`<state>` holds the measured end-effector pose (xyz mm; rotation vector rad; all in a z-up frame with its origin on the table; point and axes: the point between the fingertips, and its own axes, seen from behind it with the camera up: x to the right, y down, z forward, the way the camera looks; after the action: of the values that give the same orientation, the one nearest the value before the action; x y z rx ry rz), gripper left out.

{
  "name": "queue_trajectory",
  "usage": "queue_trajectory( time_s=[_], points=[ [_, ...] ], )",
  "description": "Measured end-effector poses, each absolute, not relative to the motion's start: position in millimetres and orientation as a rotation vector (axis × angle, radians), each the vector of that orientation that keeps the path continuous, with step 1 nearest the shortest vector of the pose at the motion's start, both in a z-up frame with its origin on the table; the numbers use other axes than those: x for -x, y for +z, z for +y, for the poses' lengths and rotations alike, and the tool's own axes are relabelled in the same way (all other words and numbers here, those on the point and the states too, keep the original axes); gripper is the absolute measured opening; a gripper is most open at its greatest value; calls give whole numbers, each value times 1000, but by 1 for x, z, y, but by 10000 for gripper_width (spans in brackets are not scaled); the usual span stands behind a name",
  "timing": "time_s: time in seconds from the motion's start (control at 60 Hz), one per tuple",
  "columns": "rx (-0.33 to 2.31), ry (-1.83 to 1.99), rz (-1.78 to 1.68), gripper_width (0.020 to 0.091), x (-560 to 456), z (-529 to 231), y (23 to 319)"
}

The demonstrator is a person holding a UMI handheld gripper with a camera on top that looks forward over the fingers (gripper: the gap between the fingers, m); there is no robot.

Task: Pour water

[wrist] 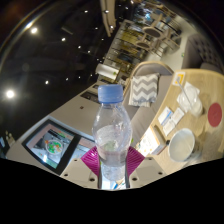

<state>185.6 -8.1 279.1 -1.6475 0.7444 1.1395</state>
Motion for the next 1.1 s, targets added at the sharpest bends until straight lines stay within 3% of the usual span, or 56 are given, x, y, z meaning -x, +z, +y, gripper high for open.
queue_trajectory(
  time_s=[0.1, 0.25, 0.383, 0.517, 0.533, 0.717, 0.967, 1.1],
  points=[
    [1657, 821, 499, 305, -235, -14, 324],
    [1665, 369, 264, 308, -312, -19, 338],
    [1739, 85, 186, 308, -369, -11, 290],
    [1851, -40, 174, 309, -410, -17, 216],
    [1864, -47, 176, 308, -411, -16, 195],
    [1974, -73, 187, 309, -427, -13, 118],
    [2057, -65, 196, 317, -428, -15, 54],
    [2020, -69, 220, 388, -430, -16, 56]
  ],
)
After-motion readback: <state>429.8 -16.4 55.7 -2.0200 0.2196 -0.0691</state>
